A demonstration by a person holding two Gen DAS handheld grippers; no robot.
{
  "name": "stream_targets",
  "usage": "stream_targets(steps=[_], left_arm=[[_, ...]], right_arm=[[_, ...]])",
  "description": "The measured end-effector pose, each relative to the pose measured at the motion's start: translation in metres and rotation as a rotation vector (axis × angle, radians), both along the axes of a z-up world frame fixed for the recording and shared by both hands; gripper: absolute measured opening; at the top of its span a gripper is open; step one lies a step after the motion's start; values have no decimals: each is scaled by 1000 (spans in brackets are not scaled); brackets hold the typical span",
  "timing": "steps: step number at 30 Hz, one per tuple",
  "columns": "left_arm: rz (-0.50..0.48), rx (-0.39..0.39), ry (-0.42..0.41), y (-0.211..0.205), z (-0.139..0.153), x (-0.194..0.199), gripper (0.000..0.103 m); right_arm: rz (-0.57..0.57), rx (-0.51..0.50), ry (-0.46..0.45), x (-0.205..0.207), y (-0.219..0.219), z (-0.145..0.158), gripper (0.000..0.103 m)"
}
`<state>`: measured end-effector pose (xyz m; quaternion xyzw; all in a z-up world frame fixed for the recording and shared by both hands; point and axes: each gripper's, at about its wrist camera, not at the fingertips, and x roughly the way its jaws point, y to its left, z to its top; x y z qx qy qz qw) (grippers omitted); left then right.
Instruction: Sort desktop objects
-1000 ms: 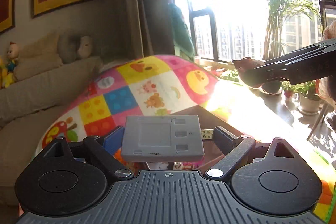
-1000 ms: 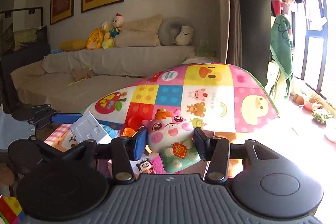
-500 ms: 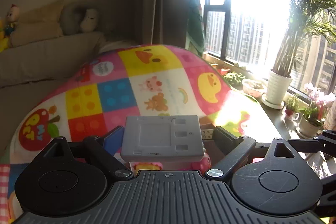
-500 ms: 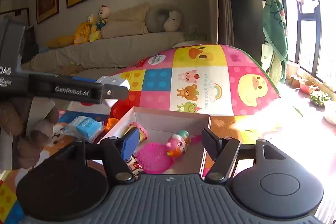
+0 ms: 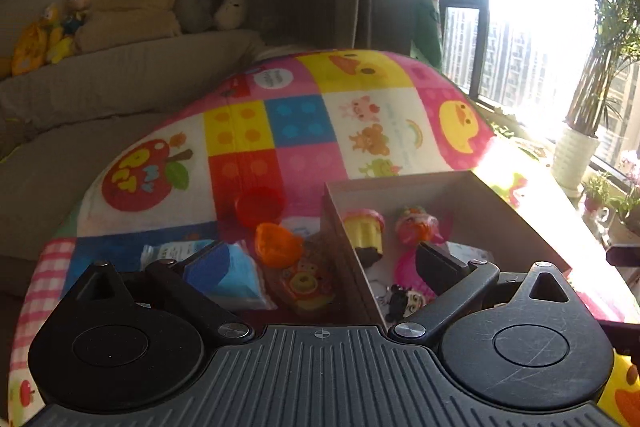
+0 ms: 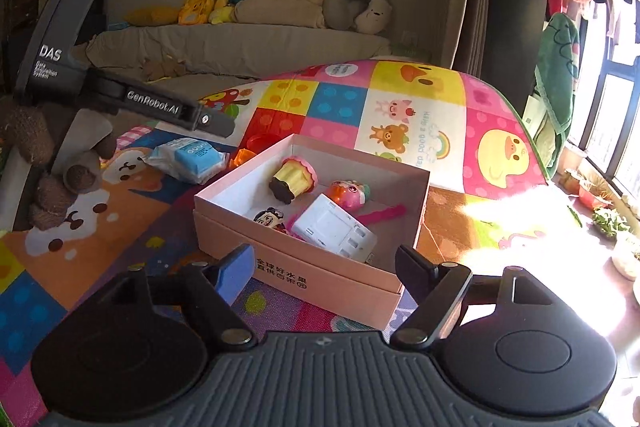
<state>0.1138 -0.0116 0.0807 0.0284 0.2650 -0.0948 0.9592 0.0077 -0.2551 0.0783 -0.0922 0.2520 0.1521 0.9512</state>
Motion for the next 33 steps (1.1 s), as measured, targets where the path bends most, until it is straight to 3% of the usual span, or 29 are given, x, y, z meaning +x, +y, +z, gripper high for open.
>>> stream_targets(steps=[3, 7, 10, 15, 17, 19, 21, 22, 26, 30, 33], left_arm=[[65, 47, 54, 26, -32, -29, 102], [155, 11, 84, 57, -57, -55, 102], [196, -41, 79, 71, -66, -65, 102], [250, -152, 100, 87, -73, -66, 102], [279, -180, 129, 91, -76, -63, 102], [293, -179, 122, 91, -76, -65, 102], [283, -175, 111, 90, -75, -67, 102], [284, -177, 104, 90, -75, -68, 102], [276, -211, 95, 94, -75, -69, 102], [273, -243, 103, 98, -76, -68, 102], [267, -256, 107, 99, -76, -67, 102]], right_arm=[[33, 21, 11, 8, 13, 8, 79], [89, 60, 53, 37, 42, 26, 79], [129, 142, 152, 79, 67, 42, 79], [88, 263, 369, 179, 107, 51, 81], [51, 210, 385, 213, 128, 46, 81], [8, 122, 389, 245, 152, 35, 74], [-13, 37, 400, 272, 176, 22, 23], [-39, -1, 408, 286, 186, 12, 15], [-61, -95, 415, 316, 217, -20, 12], [-46, -257, 411, 333, 245, -50, 12], [-44, -278, 449, 337, 245, -59, 12]])
